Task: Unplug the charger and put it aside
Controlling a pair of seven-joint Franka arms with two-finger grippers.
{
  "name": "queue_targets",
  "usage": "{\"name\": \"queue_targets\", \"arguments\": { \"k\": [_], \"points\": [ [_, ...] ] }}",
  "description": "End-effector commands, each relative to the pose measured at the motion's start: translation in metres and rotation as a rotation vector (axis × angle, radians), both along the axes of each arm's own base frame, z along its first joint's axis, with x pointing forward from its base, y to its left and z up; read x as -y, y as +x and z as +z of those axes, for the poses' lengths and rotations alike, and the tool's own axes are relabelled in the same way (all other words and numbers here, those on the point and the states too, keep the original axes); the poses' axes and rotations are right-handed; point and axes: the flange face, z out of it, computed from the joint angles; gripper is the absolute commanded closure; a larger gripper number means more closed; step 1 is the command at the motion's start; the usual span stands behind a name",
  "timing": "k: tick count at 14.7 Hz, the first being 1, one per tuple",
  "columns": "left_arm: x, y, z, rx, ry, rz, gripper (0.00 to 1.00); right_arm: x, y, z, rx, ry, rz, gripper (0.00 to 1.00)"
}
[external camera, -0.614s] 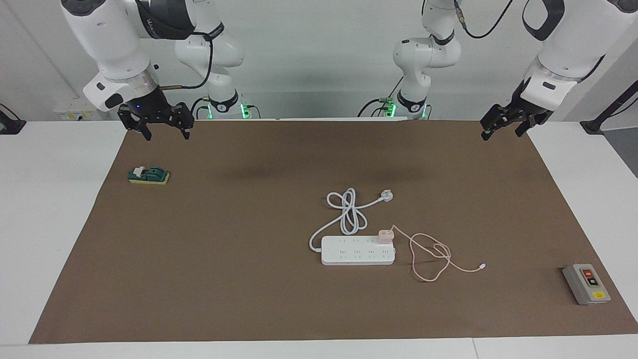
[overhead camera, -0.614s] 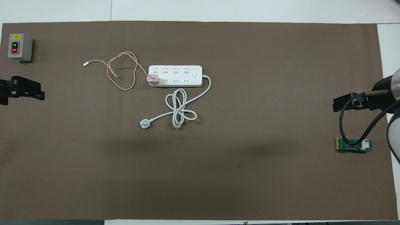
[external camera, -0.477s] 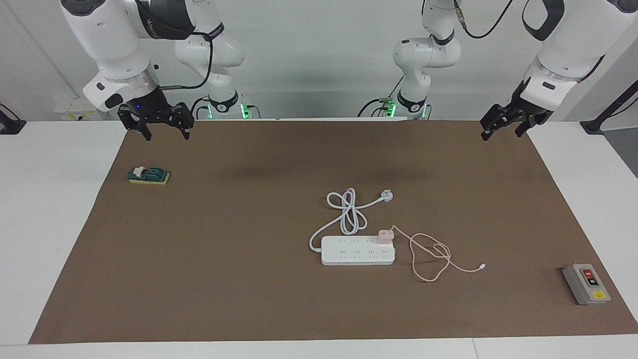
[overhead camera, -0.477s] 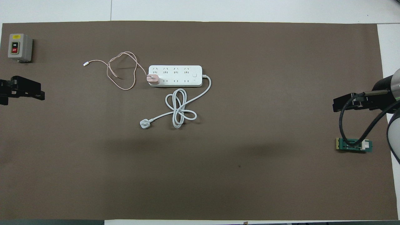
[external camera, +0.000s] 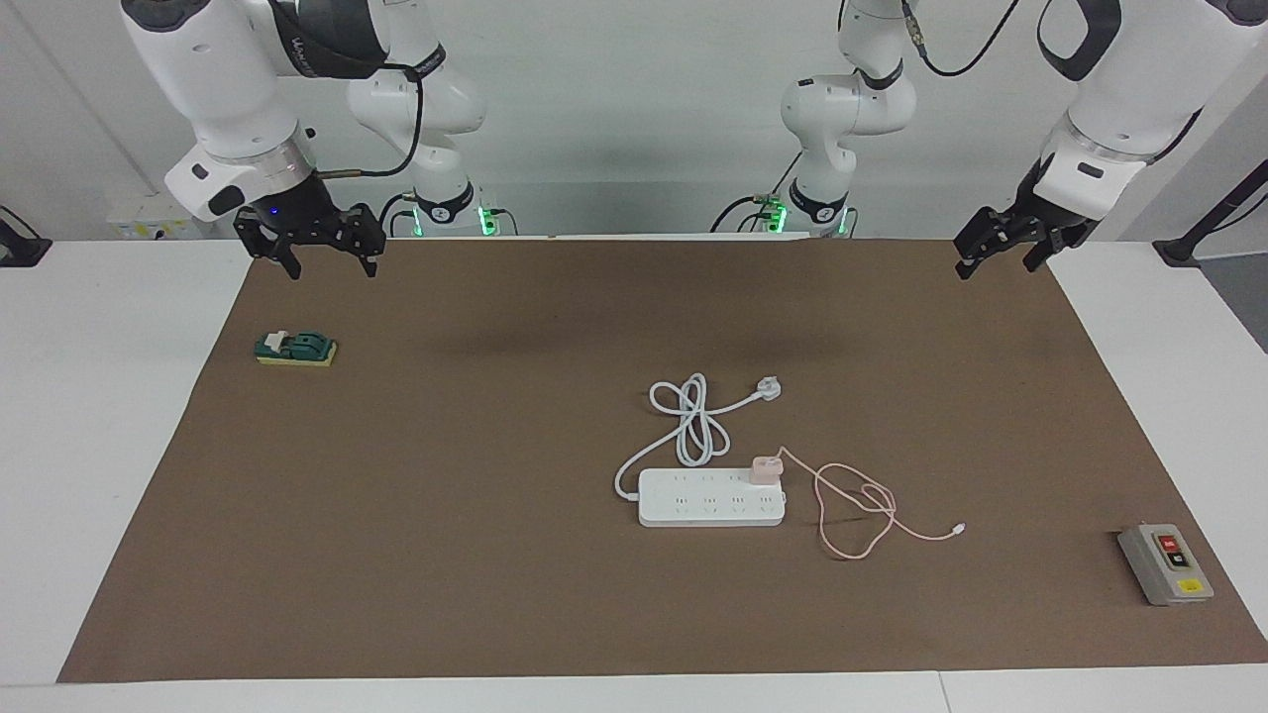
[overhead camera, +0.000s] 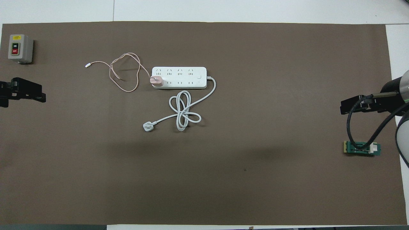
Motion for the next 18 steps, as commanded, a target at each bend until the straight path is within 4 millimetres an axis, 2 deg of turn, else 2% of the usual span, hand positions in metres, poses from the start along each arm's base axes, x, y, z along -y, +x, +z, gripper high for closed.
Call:
{"name": "queue_targets", "arguments": {
  "k": [1, 3, 6, 8, 10, 13, 15, 16, 17, 18],
  "points": [
    [-0.007, -0.002, 0.002, 0.016, 0.010, 0.024, 0.00, 0.004, -0.002, 0.004, 0.008, -0.009, 0.007, 0.00],
    [-0.006, -0.004, -0.003, 0.007, 0.011, 0.039, 0.00, 0.005, -0.001, 0.003, 0.008, -0.010, 0.006, 0.00],
    [-0.005, 0.003, -0.003, 0.042, -0.016, 0.268, 0.00, 0.007, -0.001, 0.003, 0.008, -0.008, 0.005, 0.00],
    [0.003, 0.007, -0.004, 0.034, -0.063, 0.381, 0.00, 0.013, 0.000, 0.004, 0.017, -0.010, -0.006, 0.00],
    [0.012, 0.023, -0.014, 0.019, -0.067, 0.528, 0.00, 0.019, -0.001, 0.003, 0.008, -0.010, -0.018, 0.00],
    [0.041, 0.049, -0.036, -0.022, -0.041, 0.707, 0.00, 0.019, -0.004, 0.005, 0.004, -0.007, -0.004, 0.00],
    [0.051, 0.068, -0.042, -0.028, -0.039, 0.856, 0.00, 0.013, -0.004, -0.001, -0.001, -0.001, -0.042, 0.00],
    [0.055, 0.076, -0.046, -0.033, -0.036, 0.912, 0.00, 0.009, -0.003, -0.010, -0.016, 0.013, -0.125, 0.00],
    [0.069, 0.083, -0.052, -0.044, -0.026, 0.953, 0.00, 0.000, 0.000, -0.019, -0.039, 0.053, -0.234, 0.00],
    [0.081, 0.089, -0.050, -0.038, -0.028, 1.020, 0.00, -0.019, 0.008, -0.036, -0.075, 0.091, -0.331, 0.00]
  ]
}}
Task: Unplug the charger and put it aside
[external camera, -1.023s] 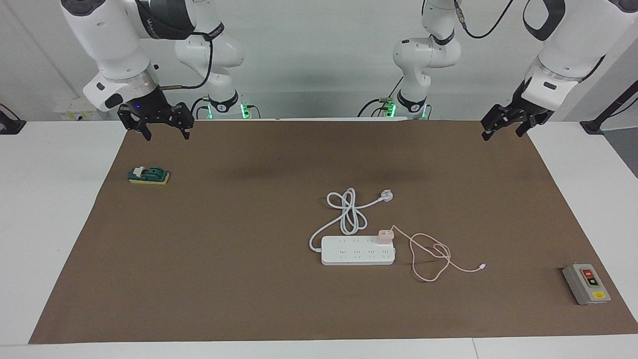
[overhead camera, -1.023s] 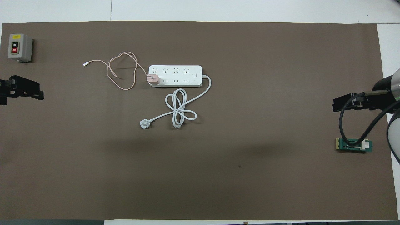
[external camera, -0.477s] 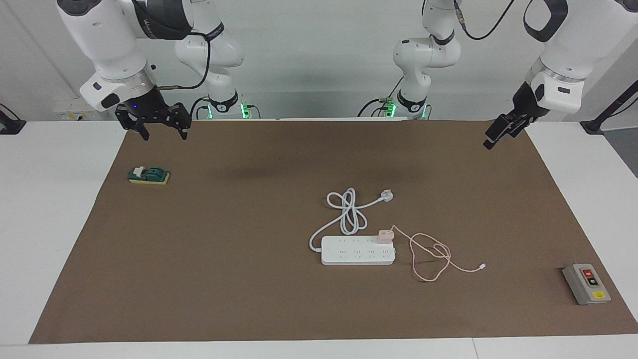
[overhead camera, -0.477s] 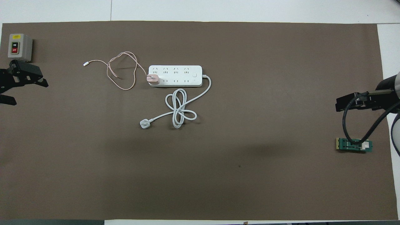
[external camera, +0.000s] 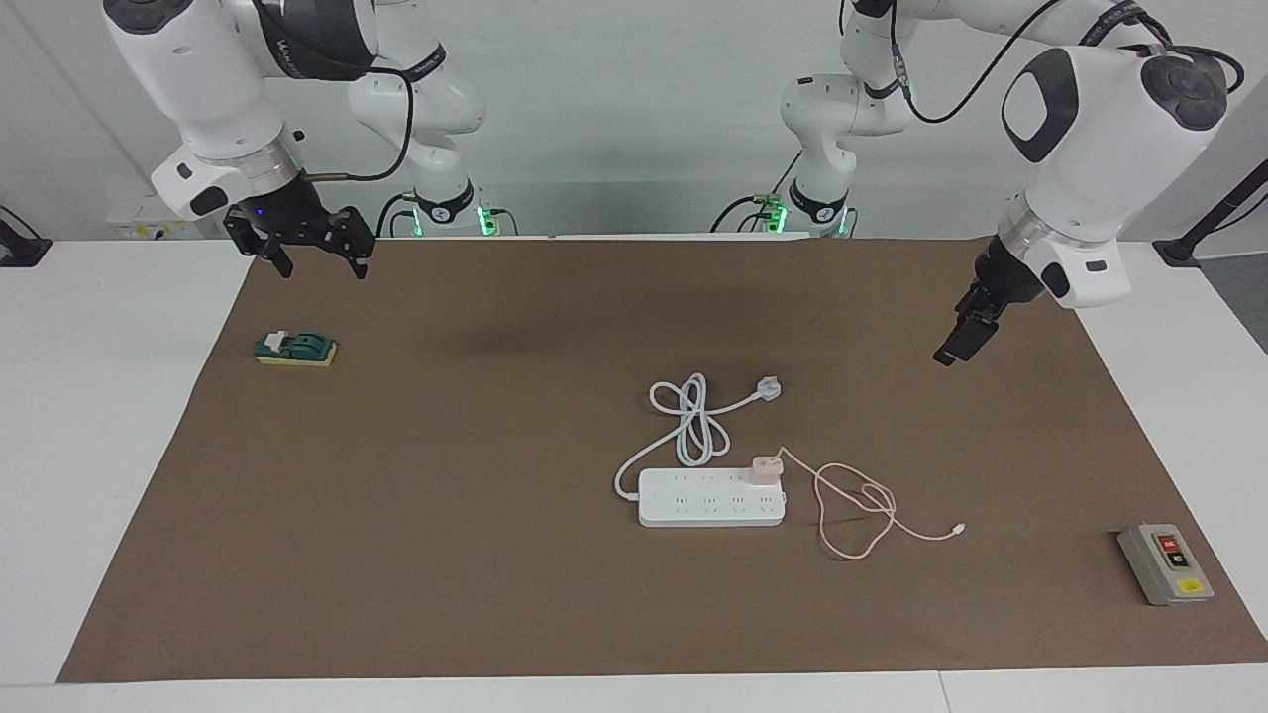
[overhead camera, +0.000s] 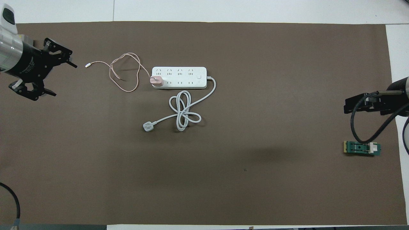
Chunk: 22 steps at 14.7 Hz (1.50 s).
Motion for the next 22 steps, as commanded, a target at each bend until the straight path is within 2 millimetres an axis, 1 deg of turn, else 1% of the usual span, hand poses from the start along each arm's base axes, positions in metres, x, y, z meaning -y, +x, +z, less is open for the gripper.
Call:
{"name": "queue_targets", "arguments": {
  "k": [1, 2, 3, 4, 6, 7, 8, 9, 10, 11, 12, 13, 14, 15, 16, 17, 18, 19, 20, 22],
  "points": [
    [0.023, 0.029, 0.002, 0.000, -0.004, 0.179, 0.00, -0.042, 0.017, -0.039, -0.068, 0.076, -0.243, 0.00],
    [0.031, 0.037, 0.002, 0.010, -0.005, 0.212, 0.00, -0.061, 0.026, -0.056, -0.094, 0.110, -0.336, 0.00],
    [0.034, 0.042, 0.000, 0.012, -0.005, 0.237, 0.00, -0.084, 0.036, -0.071, -0.124, 0.168, -0.444, 0.00],
    [0.037, 0.048, -0.015, 0.002, 0.005, 0.273, 0.00, -0.124, 0.049, -0.098, -0.181, 0.234, -0.616, 0.00],
    [0.035, 0.057, -0.024, 0.020, -0.005, 0.367, 0.00, -0.171, 0.065, -0.132, -0.249, 0.326, -0.830, 0.00],
    [0.042, 0.062, -0.039, 0.013, 0.004, 0.402, 0.00, -0.188, 0.071, -0.148, -0.290, 0.351, -0.926, 0.00],
    [0.047, 0.068, -0.052, 0.009, 0.005, 0.463, 0.00, -0.202, 0.084, -0.163, -0.338, 0.387, -1.019, 0.00],
    [0.069, 0.069, -0.063, 0.008, 0.004, 0.501, 0.00, -0.223, 0.099, -0.180, -0.383, 0.409, -1.068, 0.00],
    [0.082, 0.074, -0.080, 0.003, 0.008, 0.555, 0.00, -0.238, 0.111, -0.195, -0.415, 0.416, -1.118, 0.00],
    [0.080, 0.079, -0.085, 0.011, -0.001, 0.641, 0.00, -0.247, 0.125, -0.208, -0.436, 0.439, -1.163, 0.00],
    [0.082, 0.085, -0.103, 0.007, 0.006, 0.669, 0.00, -0.262, 0.130, -0.225, -0.453, 0.447, -1.174, 0.00],
    [0.098, 0.084, -0.113, 0.006, 0.013, 0.647, 0.00, -0.273, 0.132, -0.241, -0.457, 0.463, -1.193, 0.00],
    [0.120, 0.082, -0.119, 0.023, 0.002, 0.628, 0.00, -0.283, 0.136, -0.252, -0.441, 0.490, -1.215, 0.00],
    [0.126, 0.077, -0.133, 0.004, 0.016, 0.623, 0.00, -0.294, 0.141, -0.265, -0.451, 0.488, -1.213, 0.00],
    [0.142, 0.069, -0.142, -0.009, 0.028, 0.603, 0.00, -0.298, 0.160, -0.279, -0.457, 0.498, -1.240, 0.00],
    [0.154, 0.065, -0.150, -0.005, 0.027, 0.601, 0.00, -0.301, 0.171, -0.290, -0.461, 0.500, -1.260, 0.00],
    [0.167, 0.061, -0.157, 0.012, 0.039, 0.595, 0.00, -0.307, 0.176, -0.301, -0.464, 0.499, -1.258, 0.00],
    [0.179, 0.055, -0.168, 0.026, 0.070, 0.572, 0.00, -0.307, 0.178, -0.311, -0.467, 0.493, -1.259, 0.00],
    [0.180, 0.049, -0.180, 0.021, 0.098, 0.558, 0.00, -0.308, 0.180, -0.314, -0.458, 0.489, -1.249, 0.00],
    [0.181, 0.043, -0.187, 0.031, 0.096, 0.553, 0.00, -0.309, 0.185, -0.319, -0.419, 0.469, -1.219, 0.00]
  ]
}}
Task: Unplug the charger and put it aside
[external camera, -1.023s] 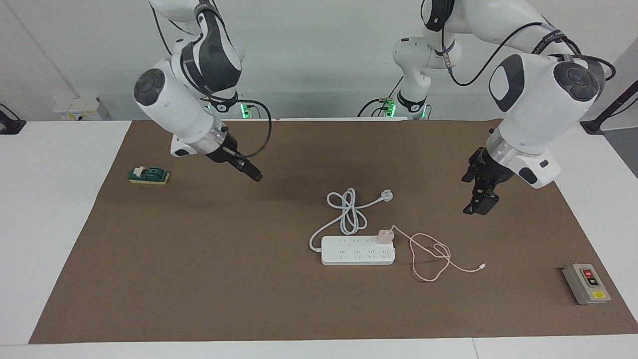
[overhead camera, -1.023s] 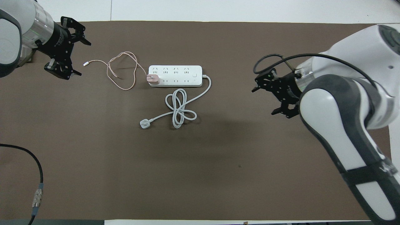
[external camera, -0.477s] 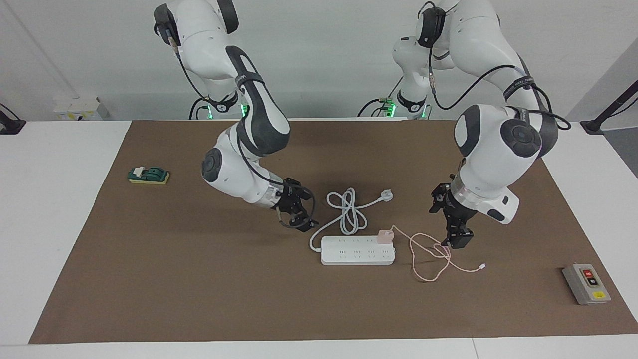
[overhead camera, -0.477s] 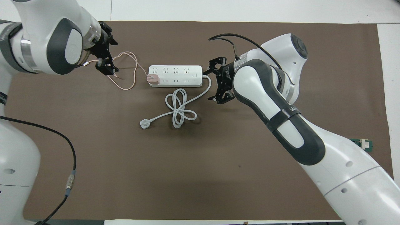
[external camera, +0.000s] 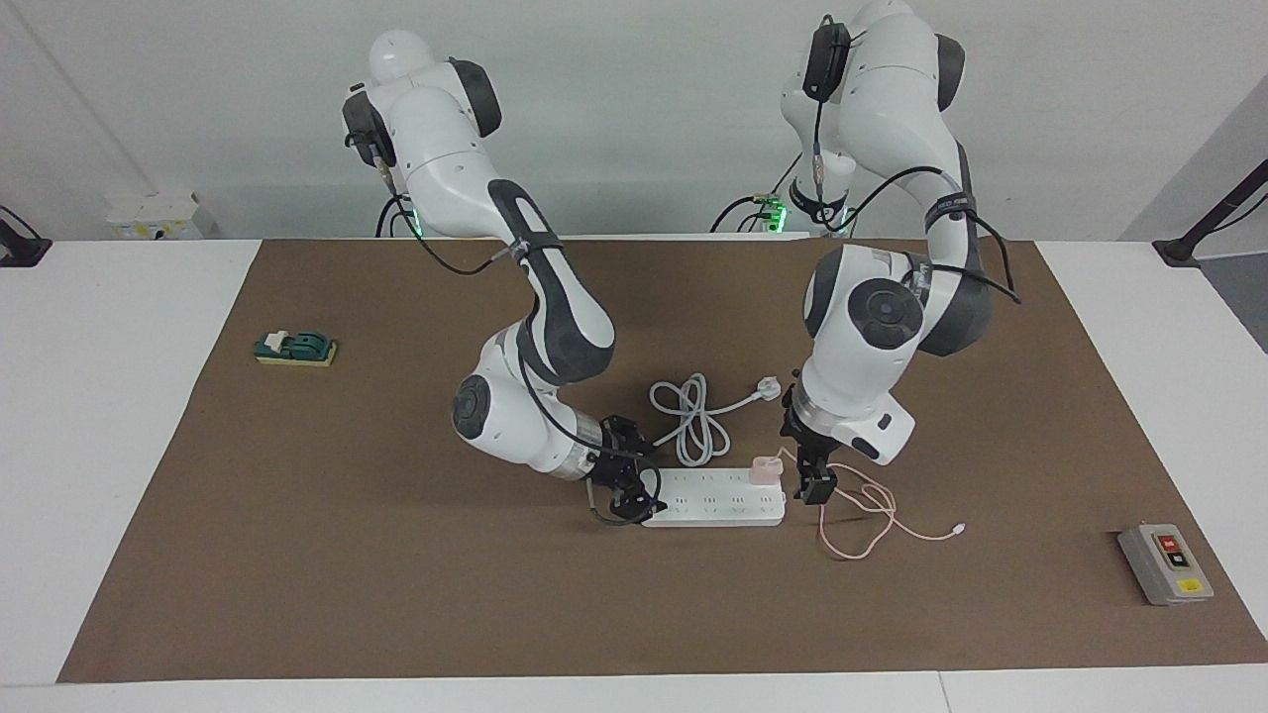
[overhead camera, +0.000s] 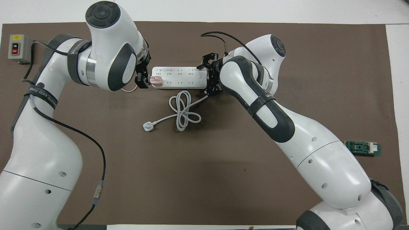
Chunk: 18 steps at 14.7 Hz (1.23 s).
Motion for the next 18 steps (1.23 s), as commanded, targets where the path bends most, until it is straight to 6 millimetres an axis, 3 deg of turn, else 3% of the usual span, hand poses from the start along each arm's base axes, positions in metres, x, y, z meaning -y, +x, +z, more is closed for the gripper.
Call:
{"name": "queue_targets", "arguments": {
  "k": [1, 7, 10, 11, 12, 14, 16, 18],
  "points": [
    [-0.006, -0.013, -0.014, 0.018, 0.021, 0.003, 0.00, -0.004, 0.015, -0.005, 0.026, -0.024, 0.019, 0.00],
    [-0.003, -0.030, -0.038, 0.034, 0.027, -0.016, 0.00, -0.006, 0.018, -0.006, 0.047, -0.023, 0.018, 0.00],
    [0.004, -0.037, -0.042, 0.040, 0.033, -0.035, 0.00, -0.018, 0.013, -0.016, 0.060, -0.029, 0.023, 0.00],
    [0.005, -0.037, -0.044, 0.044, 0.031, -0.038, 0.00, -0.017, 0.013, -0.018, 0.060, -0.031, 0.021, 0.02],
    [0.004, -0.038, -0.047, 0.048, 0.029, -0.038, 0.00, -0.016, 0.014, -0.018, 0.060, -0.029, 0.018, 0.17],
    [0.009, -0.045, -0.049, 0.054, 0.026, -0.049, 0.00, -0.015, 0.014, -0.018, 0.058, -0.028, 0.017, 0.32],
    [0.009, -0.044, -0.049, 0.060, 0.024, -0.047, 0.02, -0.016, 0.014, -0.018, 0.058, -0.027, 0.018, 0.34],
    [0.010, -0.044, -0.049, 0.063, 0.023, -0.047, 0.11, -0.016, 0.014, -0.018, 0.058, -0.026, 0.016, 0.34]
  ]
}}
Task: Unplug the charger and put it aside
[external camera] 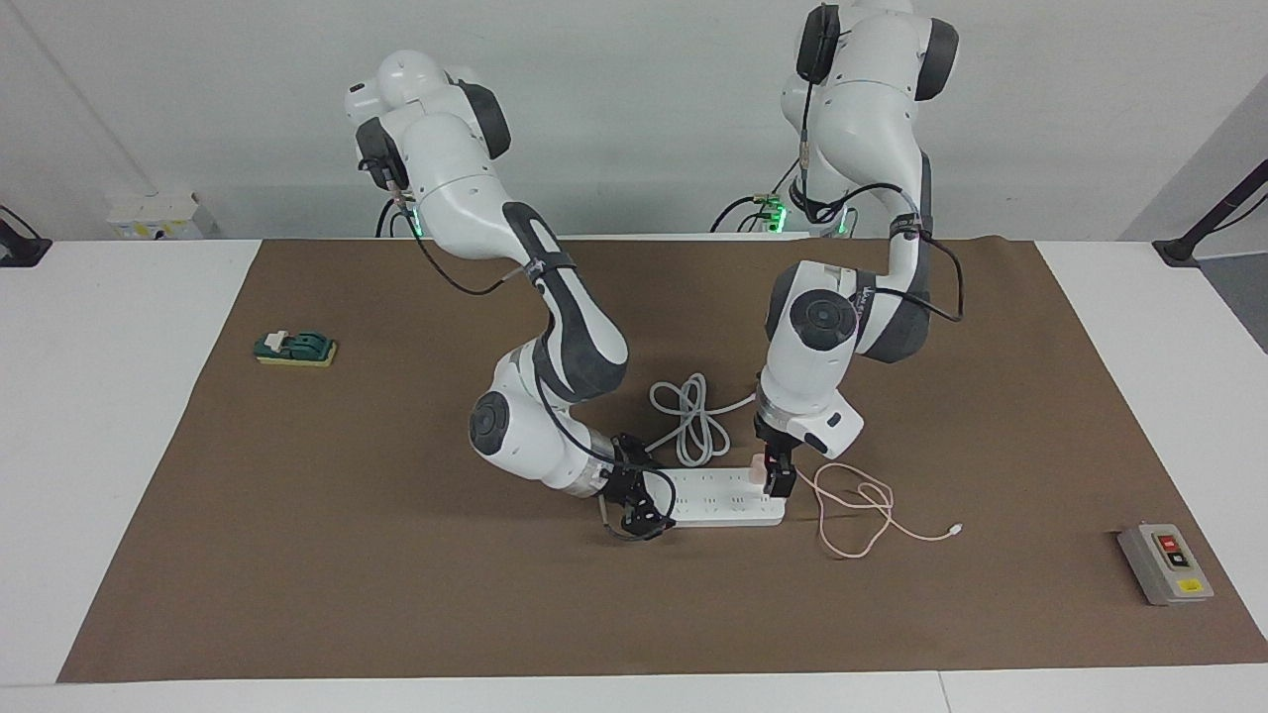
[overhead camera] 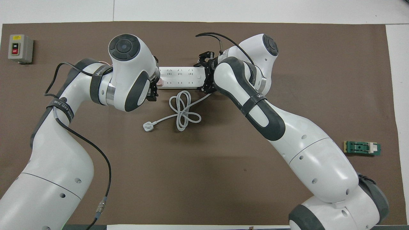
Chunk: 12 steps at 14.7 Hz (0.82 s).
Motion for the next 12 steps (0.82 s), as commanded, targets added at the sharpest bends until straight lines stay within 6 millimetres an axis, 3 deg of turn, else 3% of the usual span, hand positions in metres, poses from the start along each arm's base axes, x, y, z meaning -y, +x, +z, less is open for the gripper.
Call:
{"name": "queue_targets", "arguments": {
  "k": [1, 2, 6, 7, 9, 11, 12],
  "points": [
    [-0.0055, -0.0086, 0.0039, 0.023, 0.013, 0.003, 0.18, -0.0032, 0.0054, -0.0072, 0.023, -0.007, 0.004, 0.34],
    [-0.0053, -0.0082, 0.0044, 0.027, 0.012, 0.003, 0.23, -0.0032, 0.0054, -0.0072, 0.023, -0.007, 0.004, 0.34],
    [-0.0088, -0.0057, 0.0055, 0.032, 0.008, 0.010, 0.26, -0.0025, 0.0055, -0.0074, 0.022, -0.010, 0.003, 0.34],
    [-0.0088, -0.0057, 0.0055, 0.033, 0.009, 0.009, 0.33, -0.0025, 0.0055, -0.0074, 0.022, -0.010, 0.003, 0.34],
    [-0.0080, -0.0063, 0.0049, 0.033, 0.009, 0.008, 0.61, -0.0014, 0.0060, -0.0074, 0.022, -0.010, 0.002, 0.34],
    [-0.0050, -0.0073, 0.0052, 0.036, 0.010, 0.000, 0.96, -0.0014, 0.0060, -0.0074, 0.022, -0.010, 0.002, 0.34],
    [-0.0051, -0.0071, 0.0050, 0.041, 0.012, -0.003, 1.00, -0.0014, 0.0060, -0.0074, 0.022, -0.010, 0.002, 0.34]
  ]
}}
